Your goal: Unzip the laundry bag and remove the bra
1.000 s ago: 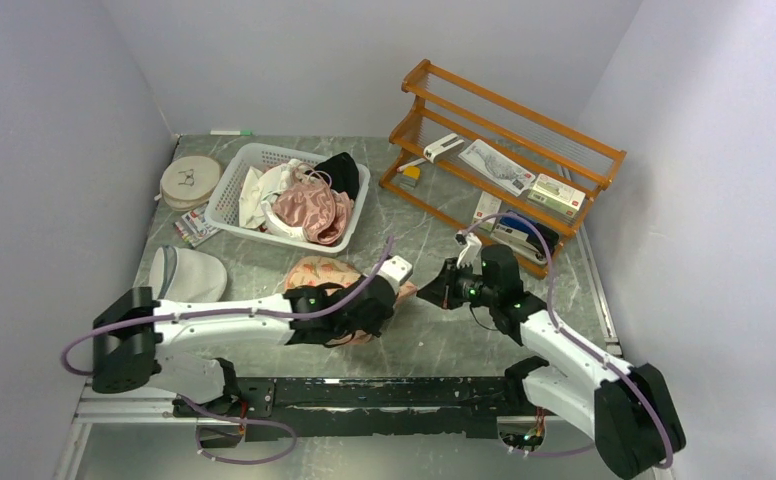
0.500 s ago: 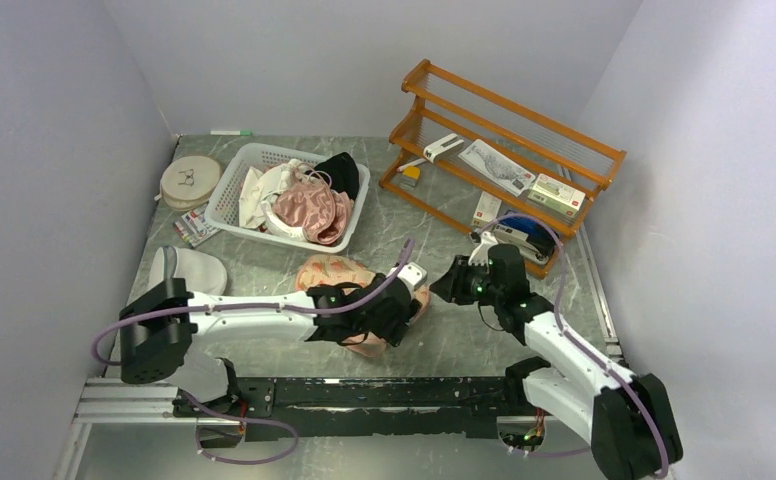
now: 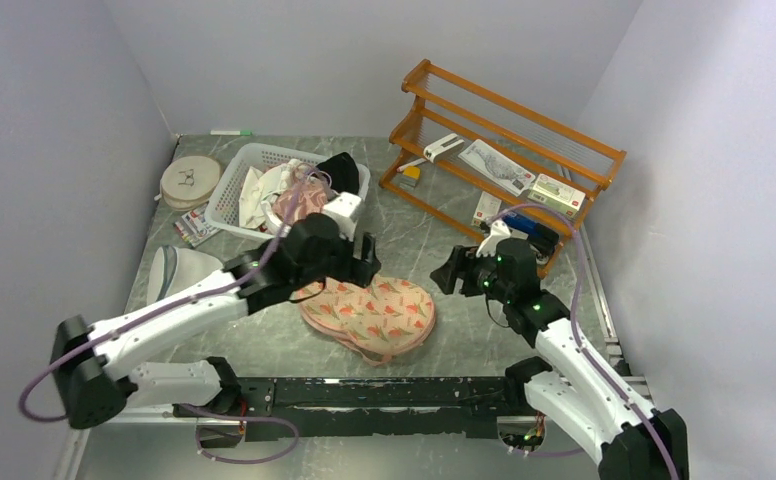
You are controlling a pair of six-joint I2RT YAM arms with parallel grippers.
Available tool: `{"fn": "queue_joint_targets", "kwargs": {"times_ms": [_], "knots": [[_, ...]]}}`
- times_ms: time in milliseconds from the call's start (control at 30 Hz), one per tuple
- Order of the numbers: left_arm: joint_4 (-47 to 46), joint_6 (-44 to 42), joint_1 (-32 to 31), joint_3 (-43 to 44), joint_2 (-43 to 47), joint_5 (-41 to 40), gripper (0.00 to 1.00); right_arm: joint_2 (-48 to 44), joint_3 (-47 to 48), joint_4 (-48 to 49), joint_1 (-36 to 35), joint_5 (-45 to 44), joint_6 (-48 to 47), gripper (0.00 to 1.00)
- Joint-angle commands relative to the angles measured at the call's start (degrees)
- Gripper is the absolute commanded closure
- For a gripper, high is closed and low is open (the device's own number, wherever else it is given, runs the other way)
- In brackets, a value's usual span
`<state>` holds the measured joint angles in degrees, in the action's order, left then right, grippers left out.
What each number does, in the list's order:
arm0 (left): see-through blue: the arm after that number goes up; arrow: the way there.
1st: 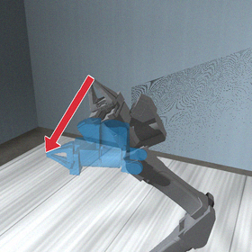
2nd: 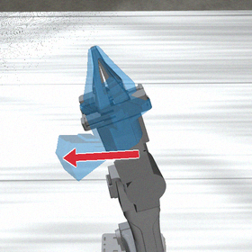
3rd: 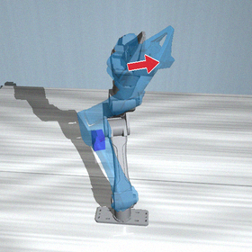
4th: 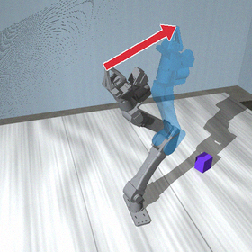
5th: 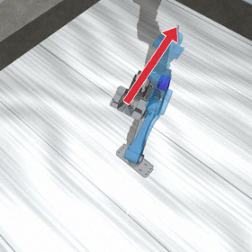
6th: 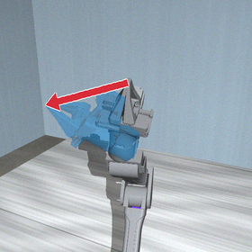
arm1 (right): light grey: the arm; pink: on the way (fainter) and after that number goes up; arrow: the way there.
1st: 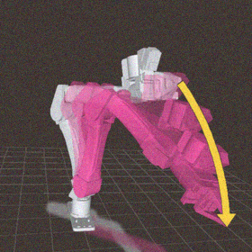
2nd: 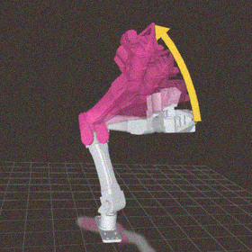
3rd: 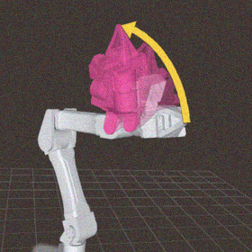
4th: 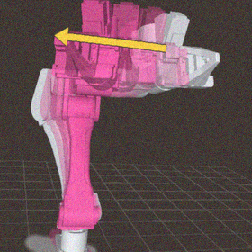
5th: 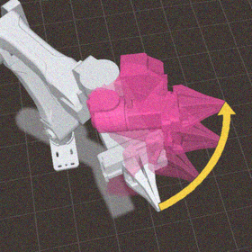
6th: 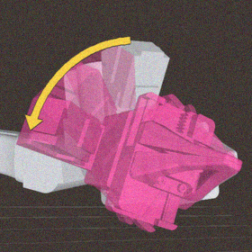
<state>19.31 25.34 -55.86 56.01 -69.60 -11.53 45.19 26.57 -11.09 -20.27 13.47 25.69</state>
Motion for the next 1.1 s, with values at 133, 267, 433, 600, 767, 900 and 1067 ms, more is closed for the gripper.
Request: {"fn": "queue_joint_targets", "kwargs": {"times_ms": [133, 267, 433, 600, 767, 900, 1067], "knots": [[8.43, -4.27, 6.03, 3.38, 11.06, -2.54, 0.07, 4.05, 5.24, 0.36, -24.69, -12.66, -6.09, 0.25], [11.86, -4.60, 8.91, 4.78, 14.08, -15.23, 0.05, 13.42, 10.70, -1.99, -42.97, -30.17, -7.62, 0.24], [9.54, -1.26, 9.35, -0.06, 26.18, -33.68, 0.06, 33.07, 21.73, -12.44, -58.22, -51.60, -5.72, 0.20], [3.54, -3.72, 9.45, -7.62, 39.89, -34.90, 0.04, 45.50, 29.28, -14.63, -61.11, -56.22, -4.96, 0.19], [8.96, -1.41, 9.50, -5.78, 37.93, -35.59, 0.05, 49.71, 32.36, -11.26, -61.49, -53.77, -6.60, 0.19], [8.70, -2.07, 9.48, -5.39, 35.74, -33.23, 0.06, 50.93, 33.02, -8.13, -61.60, -50.73, -6.80, 0.19], [8.46, -2.64, 9.48, -5.28, 34.20, -31.74, 0.06, 52.80, 33.43, -5.79, -61.58, -49.80, -5.17, 0.19]]}}
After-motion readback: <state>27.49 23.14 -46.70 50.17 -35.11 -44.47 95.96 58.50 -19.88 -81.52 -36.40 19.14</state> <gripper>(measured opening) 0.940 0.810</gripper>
